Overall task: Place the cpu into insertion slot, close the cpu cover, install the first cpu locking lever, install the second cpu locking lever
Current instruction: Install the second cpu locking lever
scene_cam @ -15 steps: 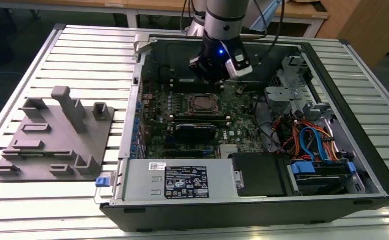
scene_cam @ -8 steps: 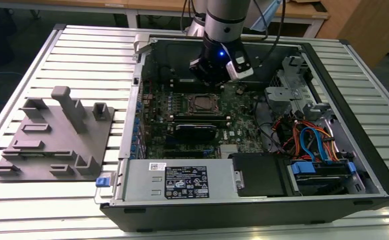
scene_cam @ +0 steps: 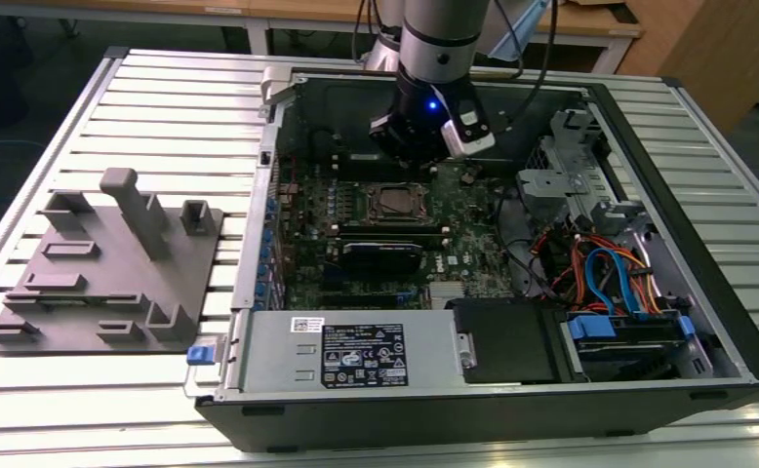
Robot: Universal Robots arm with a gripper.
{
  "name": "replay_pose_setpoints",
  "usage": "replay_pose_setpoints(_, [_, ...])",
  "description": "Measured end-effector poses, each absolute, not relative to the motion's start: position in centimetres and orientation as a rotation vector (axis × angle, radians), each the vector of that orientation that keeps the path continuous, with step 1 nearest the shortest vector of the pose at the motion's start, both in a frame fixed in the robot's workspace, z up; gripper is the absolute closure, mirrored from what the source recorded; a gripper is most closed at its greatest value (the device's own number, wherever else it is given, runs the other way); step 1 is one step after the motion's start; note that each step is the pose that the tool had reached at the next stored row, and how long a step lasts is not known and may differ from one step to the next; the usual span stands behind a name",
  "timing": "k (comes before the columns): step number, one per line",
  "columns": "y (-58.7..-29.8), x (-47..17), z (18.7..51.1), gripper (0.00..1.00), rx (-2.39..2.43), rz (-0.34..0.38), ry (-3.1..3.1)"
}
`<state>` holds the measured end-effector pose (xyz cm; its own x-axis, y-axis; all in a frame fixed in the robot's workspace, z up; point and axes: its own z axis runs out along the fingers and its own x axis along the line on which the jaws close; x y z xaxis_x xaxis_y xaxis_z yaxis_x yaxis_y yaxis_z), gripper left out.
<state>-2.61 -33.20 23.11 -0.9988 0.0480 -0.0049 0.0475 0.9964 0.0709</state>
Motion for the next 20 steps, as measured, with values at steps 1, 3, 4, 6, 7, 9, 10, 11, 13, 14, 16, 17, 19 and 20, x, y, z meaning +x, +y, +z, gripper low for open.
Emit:
replay_pose_setpoints(1, [-33.24, -2.61, 23.11, 0.89, 0.075, 0.111, 3.132])
replay_pose_setpoints(3, [-33.29, -2.61, 23.11, 0.89, 0.075, 0.111, 3.132])
replay_pose_setpoints(4, [-33.33, -2.61, 23.11, 0.89, 0.075, 0.111, 3.132])
replay_pose_setpoints(6, [-33.44, -2.61, 23.11, 0.89, 0.075, 0.111, 3.132])
replay_pose_setpoints(7, [-33.49, -2.61, 23.11, 0.89, 0.075, 0.111, 3.132])
replay_pose_setpoints(9, [-33.57, -2.61, 23.11, 0.89, 0.075, 0.111, 3.132])
replay_pose_setpoints(10, [-33.61, -2.61, 23.11, 0.89, 0.075, 0.111, 3.132])
replay_pose_setpoints(11, [-33.65, -2.61, 23.11, 0.89, 0.075, 0.111, 3.132])
replay_pose_setpoints(13, [-33.76, -2.61, 23.11, 0.89, 0.075, 0.111, 3.132])
replay_pose_setpoints(14, [-33.82, -2.61, 23.11, 0.89, 0.075, 0.111, 3.132])
replay_pose_setpoints(16, [-33.94, -2.61, 23.11, 0.89, 0.075, 0.111, 3.132])
replay_pose_setpoints(17, [-34.00, -2.61, 23.11, 0.89, 0.075, 0.111, 3.132])
replay_pose_setpoints(19, [-34.09, -2.61, 23.11, 0.89, 0.075, 0.111, 3.132])
replay_pose_setpoints(20, [-34.14, -2.61, 23.11, 0.89, 0.075, 0.111, 3.132])
